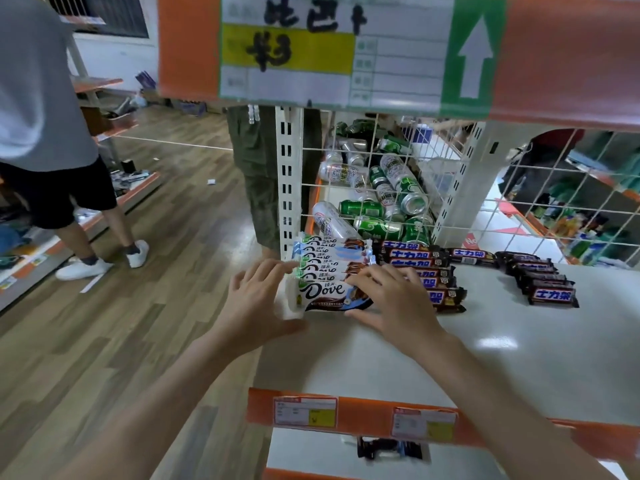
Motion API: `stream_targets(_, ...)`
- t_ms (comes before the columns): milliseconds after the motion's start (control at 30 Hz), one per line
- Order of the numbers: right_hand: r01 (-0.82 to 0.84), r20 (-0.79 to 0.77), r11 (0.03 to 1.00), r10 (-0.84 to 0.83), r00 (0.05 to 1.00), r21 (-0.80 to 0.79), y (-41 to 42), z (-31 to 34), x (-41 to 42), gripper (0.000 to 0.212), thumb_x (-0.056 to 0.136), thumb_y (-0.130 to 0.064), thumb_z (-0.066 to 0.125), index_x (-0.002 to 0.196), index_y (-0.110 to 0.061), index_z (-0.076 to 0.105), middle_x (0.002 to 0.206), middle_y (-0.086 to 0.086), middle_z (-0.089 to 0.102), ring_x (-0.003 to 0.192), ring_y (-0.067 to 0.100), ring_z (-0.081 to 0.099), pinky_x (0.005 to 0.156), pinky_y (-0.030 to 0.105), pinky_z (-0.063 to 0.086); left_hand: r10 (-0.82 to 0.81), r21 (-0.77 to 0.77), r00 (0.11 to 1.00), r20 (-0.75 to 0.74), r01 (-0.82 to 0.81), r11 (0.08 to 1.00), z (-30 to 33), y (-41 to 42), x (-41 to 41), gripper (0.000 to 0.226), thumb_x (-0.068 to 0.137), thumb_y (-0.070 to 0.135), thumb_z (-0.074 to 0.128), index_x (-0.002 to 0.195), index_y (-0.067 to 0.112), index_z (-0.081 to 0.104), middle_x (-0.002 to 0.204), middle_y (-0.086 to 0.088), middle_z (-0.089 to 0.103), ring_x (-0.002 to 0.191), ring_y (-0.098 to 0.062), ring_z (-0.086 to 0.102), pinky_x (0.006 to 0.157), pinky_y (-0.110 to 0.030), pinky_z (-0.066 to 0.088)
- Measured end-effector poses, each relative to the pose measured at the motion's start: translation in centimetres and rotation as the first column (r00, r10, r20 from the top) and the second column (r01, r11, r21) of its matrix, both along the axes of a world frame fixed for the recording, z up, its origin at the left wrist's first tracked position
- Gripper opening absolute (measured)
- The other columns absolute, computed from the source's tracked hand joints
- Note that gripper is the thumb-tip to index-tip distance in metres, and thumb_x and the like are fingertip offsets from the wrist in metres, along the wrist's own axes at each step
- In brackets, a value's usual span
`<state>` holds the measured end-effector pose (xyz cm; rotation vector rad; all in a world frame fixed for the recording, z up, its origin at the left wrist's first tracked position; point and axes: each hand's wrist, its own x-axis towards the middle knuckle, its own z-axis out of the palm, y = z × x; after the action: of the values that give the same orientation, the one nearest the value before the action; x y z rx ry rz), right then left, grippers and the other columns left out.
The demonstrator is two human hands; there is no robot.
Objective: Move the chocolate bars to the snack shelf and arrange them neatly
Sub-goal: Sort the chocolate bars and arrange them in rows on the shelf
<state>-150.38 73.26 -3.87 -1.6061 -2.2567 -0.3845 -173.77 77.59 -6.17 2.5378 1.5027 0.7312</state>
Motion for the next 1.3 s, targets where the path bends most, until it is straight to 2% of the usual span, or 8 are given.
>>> stream_targets(233,0.025,0.002,0.990,-0.025,1.000,-0.142,0.4,-0.5,-1.4,0.051,0.080,-0.057,0.060,0.122,-0.029,0.054,0.118,-0.008,0.054,0.109,0.014,0.049,0.084,0.034,0.036,0.018,0.023,1.000,-0.008,-0.018,1.000,-0.1,-0.2,-0.4,0.089,0.063,0.064,0.068,0.138,0.030,0.034,0.136,0.008,0.041,0.127,-0.013,0.032,0.102,-0.038,0.024)
stream_targets(600,0.049,0.013,0.988,-0.048,0.999,-0.149,0.4,-0.8,-1.9,0.035,0.082,-0.039,0.059,0.116,-0.028,0.058,0.112,-0.007,0.056,0.105,0.015,0.051,0.082,0.033,0.035,-0.008,0.043,1.000,0.013,0.008,0.999,0.0,-0.2,0.8,0.075,0.069,0.053,0.072,0.134,0.027,0.044,0.131,0.005,0.046,0.121,-0.017,0.038,0.097,-0.040,0.028)
stream_targets(767,0.063,0.012,0.988,-0.062,0.998,-0.138,-0.1,-0.4,-1.4,0.036,0.082,-0.041,0.056,0.116,-0.030,0.058,0.110,-0.007,0.057,0.104,0.016,0.051,0.082,0.035,0.035,-0.020,0.051,1.000,-0.012,0.021,0.998,0.2,-0.2,1.4,0.075,0.068,0.050,0.073,0.133,0.029,0.043,0.130,0.007,0.046,0.120,-0.015,0.036,0.095,-0.036,0.024)
stream_targets(900,0.090,0.009,0.988,-0.090,0.996,-0.126,-1.3,0.3,0.0,0.039,0.084,-0.046,0.056,0.118,-0.029,0.057,0.112,-0.007,0.058,0.104,0.017,0.052,0.082,0.035,0.034,-0.042,0.046,0.998,-0.056,0.045,0.998,0.7,-0.3,2.7,0.076,0.069,0.051,0.073,0.135,0.029,0.042,0.134,0.006,0.042,0.125,-0.016,0.033,0.101,-0.039,0.025)
stream_targets(1100,0.185,0.033,0.975,-0.182,0.983,-0.124,-4.1,1.7,3.8,0.040,0.086,-0.048,0.054,0.121,-0.029,0.054,0.116,-0.006,0.055,0.109,0.018,0.050,0.088,0.037,0.033,-0.116,0.065,0.993,-0.038,0.118,0.991,1.4,-1.3,7.3,0.072,0.070,0.053,0.071,0.133,0.028,0.043,0.132,0.005,0.043,0.123,-0.018,0.035,0.097,-0.034,0.024)
stream_targets(1300,0.310,0.048,0.941,-0.306,0.951,-0.139,-8.7,3.1,10.0,0.041,0.088,-0.051,0.051,0.124,-0.031,0.052,0.121,-0.007,0.053,0.111,0.018,0.050,0.090,0.037,0.036,-0.212,0.014,0.975,-0.059,0.213,0.977,1.5,-4.0,13.4,0.071,0.075,0.056,0.065,0.135,0.030,0.037,0.133,0.005,0.038,0.125,-0.018,0.031,0.100,-0.041,0.026)
